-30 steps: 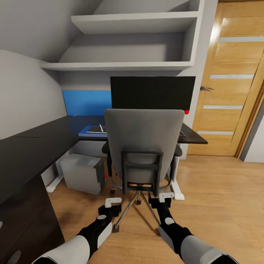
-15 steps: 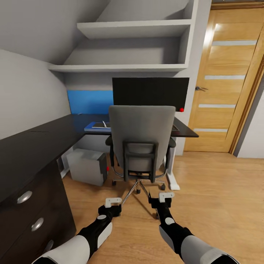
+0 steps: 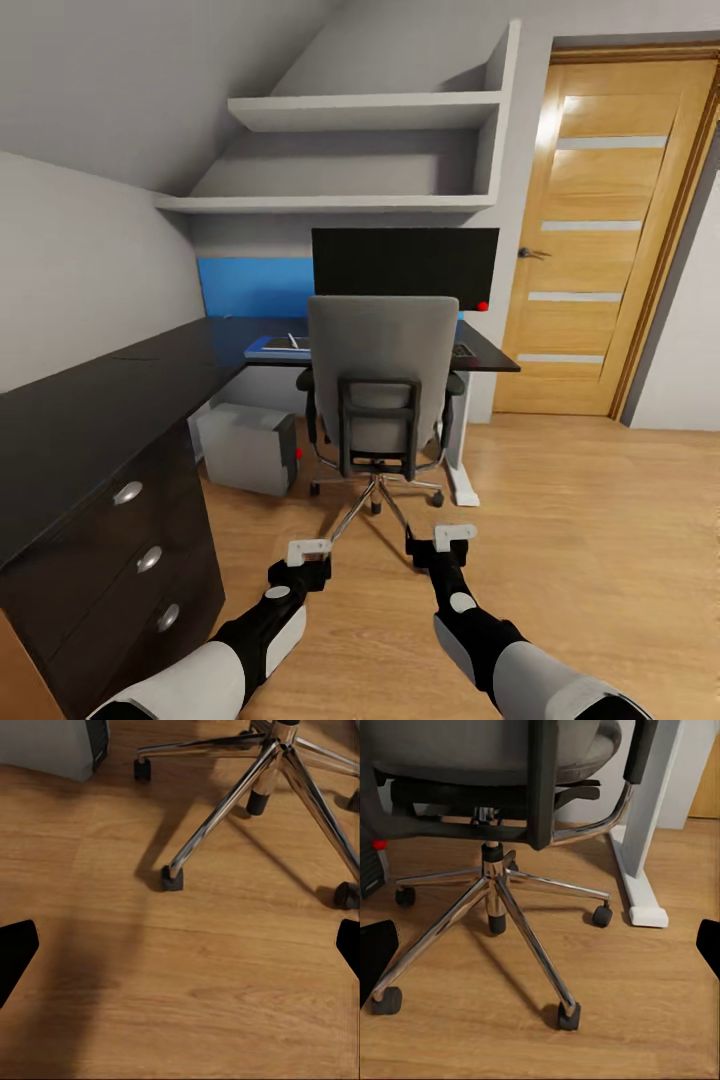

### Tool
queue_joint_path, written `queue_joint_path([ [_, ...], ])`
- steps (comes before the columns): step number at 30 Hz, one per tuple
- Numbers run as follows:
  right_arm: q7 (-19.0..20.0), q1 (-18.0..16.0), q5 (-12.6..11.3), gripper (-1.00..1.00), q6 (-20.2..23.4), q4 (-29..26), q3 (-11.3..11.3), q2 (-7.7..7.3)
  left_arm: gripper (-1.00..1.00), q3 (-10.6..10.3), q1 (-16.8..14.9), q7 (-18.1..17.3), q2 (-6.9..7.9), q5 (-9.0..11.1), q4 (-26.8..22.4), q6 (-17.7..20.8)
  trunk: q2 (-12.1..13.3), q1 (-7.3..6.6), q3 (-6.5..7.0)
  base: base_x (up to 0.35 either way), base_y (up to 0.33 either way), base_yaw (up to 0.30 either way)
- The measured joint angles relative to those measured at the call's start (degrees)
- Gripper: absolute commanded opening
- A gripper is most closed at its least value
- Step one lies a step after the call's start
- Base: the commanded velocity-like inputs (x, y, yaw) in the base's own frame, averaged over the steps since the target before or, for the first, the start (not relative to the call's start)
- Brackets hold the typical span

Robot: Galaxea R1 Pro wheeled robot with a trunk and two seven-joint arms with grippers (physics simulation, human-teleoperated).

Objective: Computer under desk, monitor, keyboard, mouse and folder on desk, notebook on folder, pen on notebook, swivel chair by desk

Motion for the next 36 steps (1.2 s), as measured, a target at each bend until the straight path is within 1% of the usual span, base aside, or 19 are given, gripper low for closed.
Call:
queue_joint_path([
  [2,-0.01,0.00,0.01,1.00,-0.02,0.00,0.00,0.01,1.00,0.01,0.00,-0.04,0.00,0.01,0.00,0.02,0.80,-0.44,0.36,-0.195,0.000,0.000],
  [11,-0.01,-0.02,-0.05,1.00,-1.16,0.06,-0.31,-0.18,1.00,0.03,0.00,0.37,0.00,0.13,0.00,0.04,4.41,-2.45,1.98,-0.009,0.000,0.000],
  [25,-0.01,-0.02,-0.06,1.00,-1.22,0.04,-0.37,-0.16,1.00,0.03,0.00,0.41,0.00,0.13,0.00,0.04,10.03,-5.53,4.49,0.000,0.000,0.000],
  [33,-0.01,-0.01,-0.06,1.00,-1.22,0.19,-0.44,-0.40,1.00,0.11,0.00,0.45,0.00,0.15,0.04,-0.06,13.23,-7.29,5.93,0.000,0.000,0.000],
  [36,-0.02,0.02,-0.15,1.00,-2.22,3.02,-0.47,-0.49,1.00,0.17,-0.01,0.50,0.00,0.36,2.55,-0.25,14.44,-7.94,6.46,0.000,0.000,0.000],
])
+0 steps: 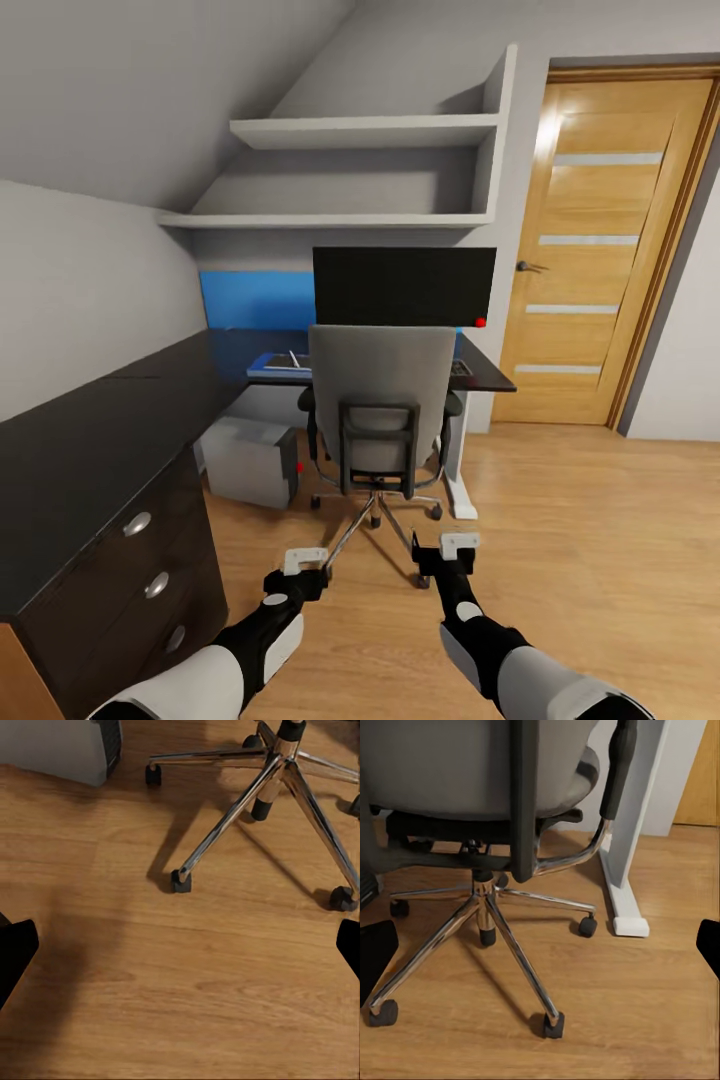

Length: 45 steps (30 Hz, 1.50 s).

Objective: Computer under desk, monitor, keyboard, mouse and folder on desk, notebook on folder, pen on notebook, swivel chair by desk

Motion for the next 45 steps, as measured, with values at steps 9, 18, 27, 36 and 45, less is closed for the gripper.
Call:
queue_joint_path([
  [9,-0.24,3.01,-0.10,1.00,-10.39,9.56,-0.09,-0.04,1.00,0.59,-0.01,-0.14,0.02,0.15,9.79,-0.94,3.61,-1.98,1.61,0.000,0.000,0.000],
  [18,-0.51,10.51,-0.04,1.00,-14.45,10.41,-0.03,-0.38,1.00,0.77,3.89,0.14,0.02,0.49,11.32,-7.08,7.22,-3.95,3.23,0.000,0.000,0.000],
  [27,-0.45,14.46,-0.19,1.00,-15.06,10.52,0.14,-2.43,1.00,0.74,13.75,-0.40,5.65,0.94,11.39,-10.78,10.83,-5.93,4.86,0.000,0.000,-0.029],
  [36,-1.99,17.07,-0.34,1.00,-20.56,10.53,-0.25,-3.25,1.00,0.91,17.59,-0.07,6.26,1.16,11.48,-17.02,14.44,-7.91,6.93,0.000,0.000,0.064],
  [45,-3.13,25.58,0.01,1.00,-28.94,10.52,0.25,-4.27,1.00,0.83,28.10,-0.17,7.73,1.19,11.48,-32.13,18.05,-9.89,9.23,0.000,0.000,0.095],
])
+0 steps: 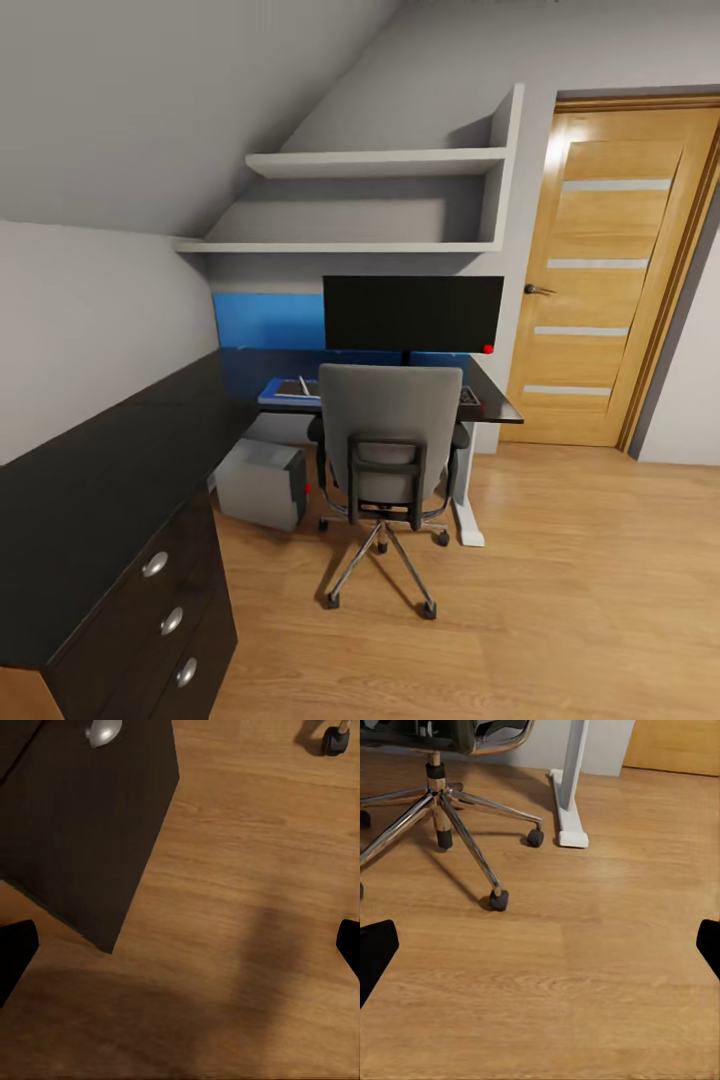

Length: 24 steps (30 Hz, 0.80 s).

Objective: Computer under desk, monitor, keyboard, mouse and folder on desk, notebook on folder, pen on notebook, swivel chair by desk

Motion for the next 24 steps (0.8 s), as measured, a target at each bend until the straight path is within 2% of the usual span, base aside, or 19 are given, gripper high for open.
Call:
queue_joint_path([
  [1,-0.02,0.84,0.01,1.00,-0.57,0.00,0.05,0.28,1.00,0.03,1.99,0.02,0.01,0.03,-0.03,-4.21,0.40,-0.22,0.25,0.000,0.000,0.091],
  [3,-0.02,1.13,-0.03,1.00,-1.08,0.00,0.01,0.36,1.00,-0.06,2.91,0.02,0.02,-0.06,-0.03,-6.55,1.20,-0.66,0.77,0.000,0.000,0.091],
  [5,-0.11,2.12,-0.18,1.00,-3.20,0.00,-0.19,0.23,1.00,-0.05,4.48,0.05,0.00,-0.06,-0.05,-11.10,2.01,-1.10,1.28,0.000,0.000,0.091],
  [9,-0.12,4.49,-0.15,1.00,-3.23,-0.02,-0.26,0.06,1.00,-0.23,6.03,-0.07,-0.24,-0.16,-0.07,-13.89,3.61,-1.98,2.27,0.000,0.000,0.087],
  [11,-0.03,4.88,-0.03,1.00,-3.24,-0.07,-0.24,-0.08,1.00,-0.24,7.18,-0.23,-0.34,-0.18,-0.07,-17.62,4.41,-2.42,2.70,0.000,0.000,0.021],
  [24,0.10,4.94,0.05,1.00,-2.93,-0.04,-0.02,0.21,1.00,-0.26,7.40,-0.24,-0.31,-0.20,-0.08,-18.47,9.63,-5.27,5.07,0.000,0.000,0.002],
])
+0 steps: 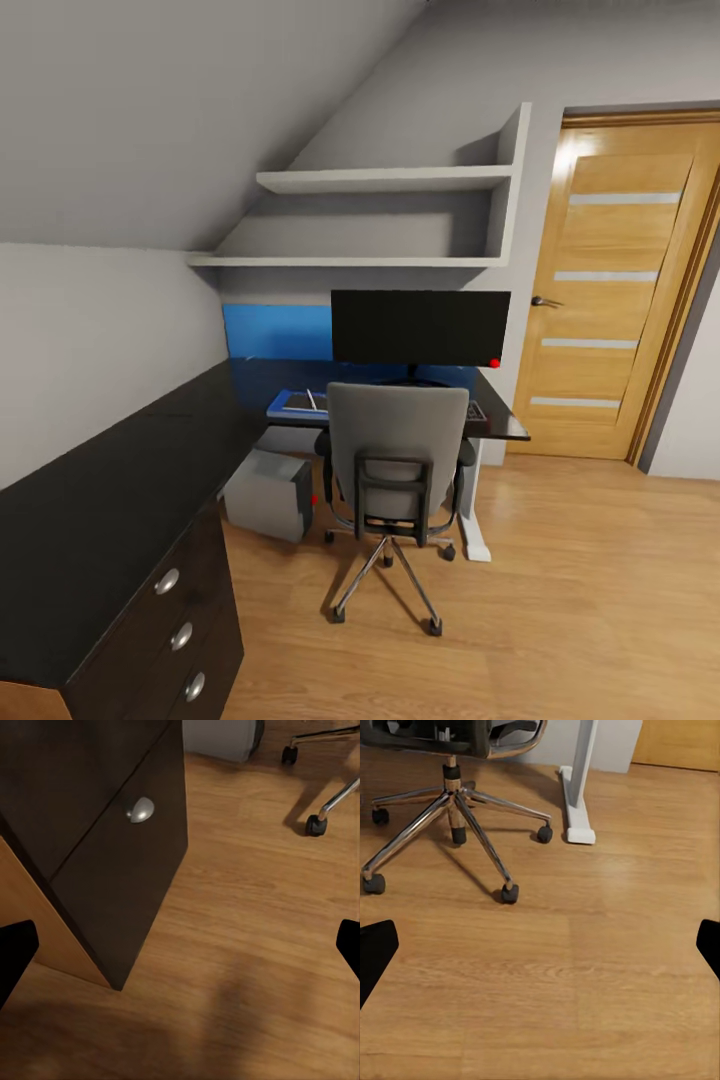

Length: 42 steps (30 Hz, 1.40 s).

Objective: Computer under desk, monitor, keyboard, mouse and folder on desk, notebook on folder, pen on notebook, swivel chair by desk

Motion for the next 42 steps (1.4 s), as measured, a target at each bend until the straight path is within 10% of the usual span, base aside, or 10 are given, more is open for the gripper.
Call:
queue_joint_path([
  [27,0.14,0.00,-0.02,1.00,2.85,-0.04,-0.02,-0.20,1.00,-0.06,0.00,-0.12,0.05,-0.08,0.00,0.16,10.83,-5.93,4.85,0.000,0.000,0.000],
  [42,0.14,0.00,-0.03,1.00,2.87,-0.04,-0.03,-0.19,1.00,-0.09,0.00,-0.30,0.11,-0.08,0.00,0.85,10.85,-5.94,4.85,0.000,0.000,0.000],
])
